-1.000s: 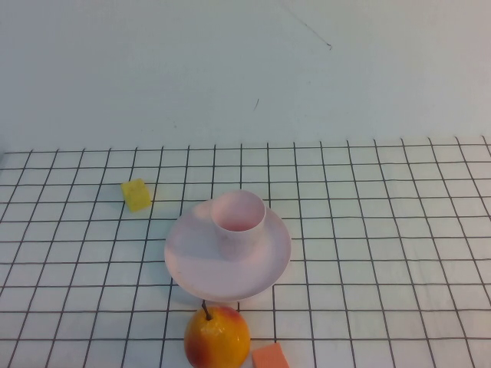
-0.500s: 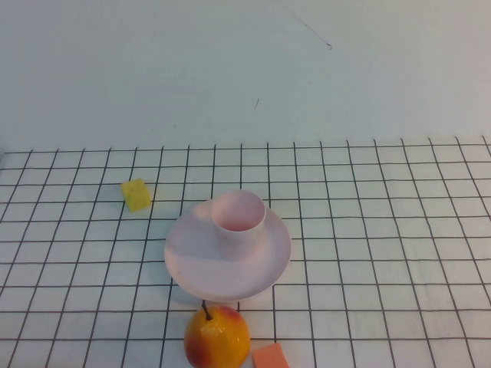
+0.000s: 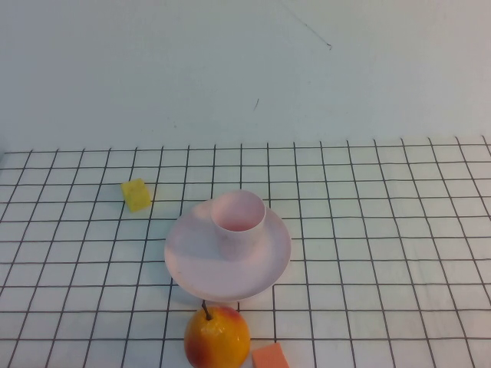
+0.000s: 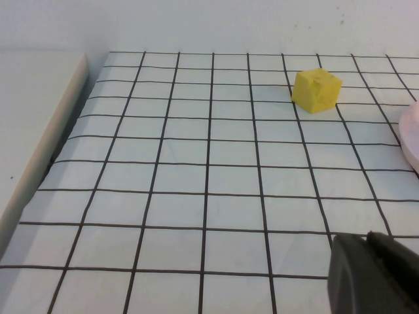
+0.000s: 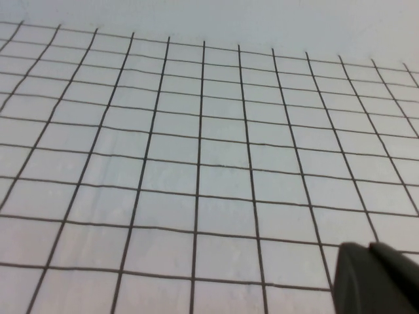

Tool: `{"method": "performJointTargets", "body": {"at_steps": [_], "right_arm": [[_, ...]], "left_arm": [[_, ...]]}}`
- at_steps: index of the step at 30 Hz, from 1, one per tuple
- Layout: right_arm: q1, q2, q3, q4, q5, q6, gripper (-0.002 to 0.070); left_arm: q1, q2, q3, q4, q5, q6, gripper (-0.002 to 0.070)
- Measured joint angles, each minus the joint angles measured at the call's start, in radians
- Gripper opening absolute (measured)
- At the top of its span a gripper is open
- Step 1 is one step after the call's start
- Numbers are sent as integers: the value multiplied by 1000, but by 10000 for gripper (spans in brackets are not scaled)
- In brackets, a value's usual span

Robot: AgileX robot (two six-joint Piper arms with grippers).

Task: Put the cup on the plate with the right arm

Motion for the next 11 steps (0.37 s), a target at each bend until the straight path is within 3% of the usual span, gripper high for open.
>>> {"method": "performJointTargets", "body": {"at_steps": [11], "right_arm": [[0,0,0,-20,0,0,-2]], "left_arm": [[0,0,0,0,0,0,-3]]}}
